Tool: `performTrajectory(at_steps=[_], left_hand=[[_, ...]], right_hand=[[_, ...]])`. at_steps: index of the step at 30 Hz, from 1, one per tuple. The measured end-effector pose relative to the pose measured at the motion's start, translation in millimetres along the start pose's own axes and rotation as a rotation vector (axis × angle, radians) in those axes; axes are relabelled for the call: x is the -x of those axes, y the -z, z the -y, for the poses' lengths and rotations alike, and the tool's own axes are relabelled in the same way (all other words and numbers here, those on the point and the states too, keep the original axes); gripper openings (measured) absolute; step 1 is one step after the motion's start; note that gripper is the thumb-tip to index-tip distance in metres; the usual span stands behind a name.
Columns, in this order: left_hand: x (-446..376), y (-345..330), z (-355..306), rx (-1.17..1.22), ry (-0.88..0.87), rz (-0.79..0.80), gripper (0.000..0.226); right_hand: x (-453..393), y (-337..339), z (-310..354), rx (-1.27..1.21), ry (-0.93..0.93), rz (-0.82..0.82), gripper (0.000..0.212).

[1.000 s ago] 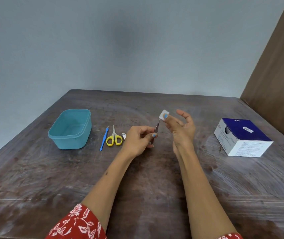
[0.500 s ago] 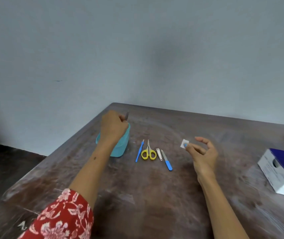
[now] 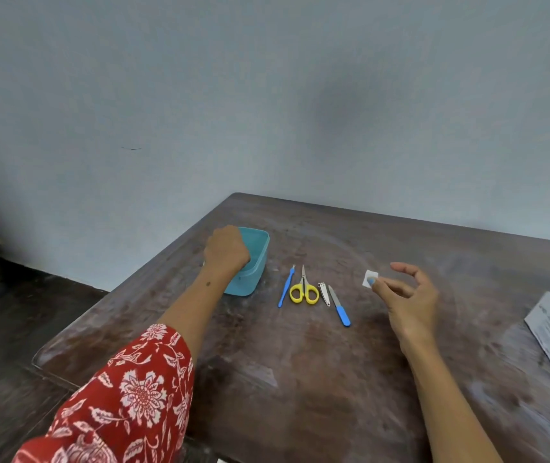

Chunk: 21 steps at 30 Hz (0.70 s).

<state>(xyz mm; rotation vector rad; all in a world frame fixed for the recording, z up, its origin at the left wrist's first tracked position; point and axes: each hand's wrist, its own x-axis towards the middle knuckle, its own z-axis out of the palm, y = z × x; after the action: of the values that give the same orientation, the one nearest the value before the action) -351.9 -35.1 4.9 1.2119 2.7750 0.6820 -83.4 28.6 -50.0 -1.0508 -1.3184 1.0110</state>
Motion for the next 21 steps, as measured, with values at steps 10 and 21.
performTrajectory(at_steps=[10, 21], left_hand=[[3.9, 3.4, -2.5, -0.037, -0.009, 0.028, 0.006], [33.3, 25.6, -38.4, 0.013, -0.209, -0.134, 0.003]], right_hand=[[3.4, 1.8, 3.3, 0.029, -0.004, -0.010, 0.031], [4.1, 3.4, 3.2, 0.040, 0.029, -0.006, 0.029]])
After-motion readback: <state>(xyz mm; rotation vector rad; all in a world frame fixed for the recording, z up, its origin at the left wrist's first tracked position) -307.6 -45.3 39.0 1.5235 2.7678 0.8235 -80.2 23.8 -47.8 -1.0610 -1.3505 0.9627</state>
